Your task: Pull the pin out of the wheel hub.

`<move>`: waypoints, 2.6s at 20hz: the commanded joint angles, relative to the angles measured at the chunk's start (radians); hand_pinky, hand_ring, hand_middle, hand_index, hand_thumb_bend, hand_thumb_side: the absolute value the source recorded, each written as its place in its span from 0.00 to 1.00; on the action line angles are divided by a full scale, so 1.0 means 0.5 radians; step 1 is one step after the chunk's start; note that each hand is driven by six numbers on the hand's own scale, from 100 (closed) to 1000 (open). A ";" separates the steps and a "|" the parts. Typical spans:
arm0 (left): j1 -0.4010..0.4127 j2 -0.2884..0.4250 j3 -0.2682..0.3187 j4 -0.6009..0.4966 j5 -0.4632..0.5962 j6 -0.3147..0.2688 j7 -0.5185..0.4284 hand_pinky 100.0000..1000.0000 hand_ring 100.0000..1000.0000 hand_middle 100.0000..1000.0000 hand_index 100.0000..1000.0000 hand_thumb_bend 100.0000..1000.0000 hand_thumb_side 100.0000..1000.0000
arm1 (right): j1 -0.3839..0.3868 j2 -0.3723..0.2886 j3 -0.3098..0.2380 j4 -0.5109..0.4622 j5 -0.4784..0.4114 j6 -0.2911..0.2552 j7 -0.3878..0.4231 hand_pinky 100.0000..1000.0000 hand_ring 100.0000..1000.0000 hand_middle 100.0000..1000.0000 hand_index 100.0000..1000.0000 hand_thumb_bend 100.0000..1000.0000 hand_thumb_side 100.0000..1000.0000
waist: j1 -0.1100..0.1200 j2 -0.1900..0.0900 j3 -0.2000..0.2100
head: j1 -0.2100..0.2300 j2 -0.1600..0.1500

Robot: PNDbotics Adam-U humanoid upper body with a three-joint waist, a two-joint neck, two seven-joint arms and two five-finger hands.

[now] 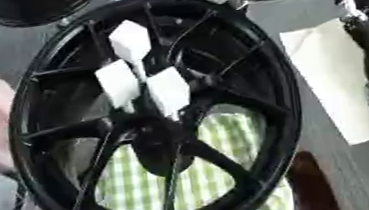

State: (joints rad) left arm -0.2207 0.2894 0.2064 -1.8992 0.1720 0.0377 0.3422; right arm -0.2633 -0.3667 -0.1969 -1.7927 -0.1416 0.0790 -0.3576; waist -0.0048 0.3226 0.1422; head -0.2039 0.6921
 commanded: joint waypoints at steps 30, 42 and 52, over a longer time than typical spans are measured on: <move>-0.844 1.485 -0.963 0.098 -0.896 -0.183 -0.897 0.78 0.69 0.63 0.77 0.44 0.61 | 0.055 -0.179 -0.041 -0.039 0.057 0.034 -0.056 0.79 0.74 0.55 0.67 0.19 0.35 | 0.139 -0.037 0.068 | -0.035 -0.070; -1.195 1.693 -1.077 0.079 -0.972 -0.392 -1.305 0.79 0.70 0.64 0.78 0.45 0.63 | 0.030 -0.202 -0.008 -0.046 0.048 0.039 -0.012 0.79 0.74 0.55 0.67 0.18 0.34 | 0.088 -0.045 0.040 | 0.032 -0.105; -1.590 1.438 -1.281 0.410 -0.973 -0.449 -1.655 0.78 0.70 0.64 0.78 0.45 0.64 | 0.038 -0.226 -0.009 -0.060 0.046 0.050 -0.007 0.79 0.74 0.55 0.67 0.17 0.34 | 0.061 -0.055 0.049 | -0.015 -0.083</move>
State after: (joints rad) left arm -0.9960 0.9966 -0.4409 -1.7052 -0.3137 -0.1835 -0.4632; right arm -0.2371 -0.4475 -0.1965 -1.7979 -0.1162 0.1043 -0.3625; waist 0.0272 0.3227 0.1656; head -0.2060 0.6544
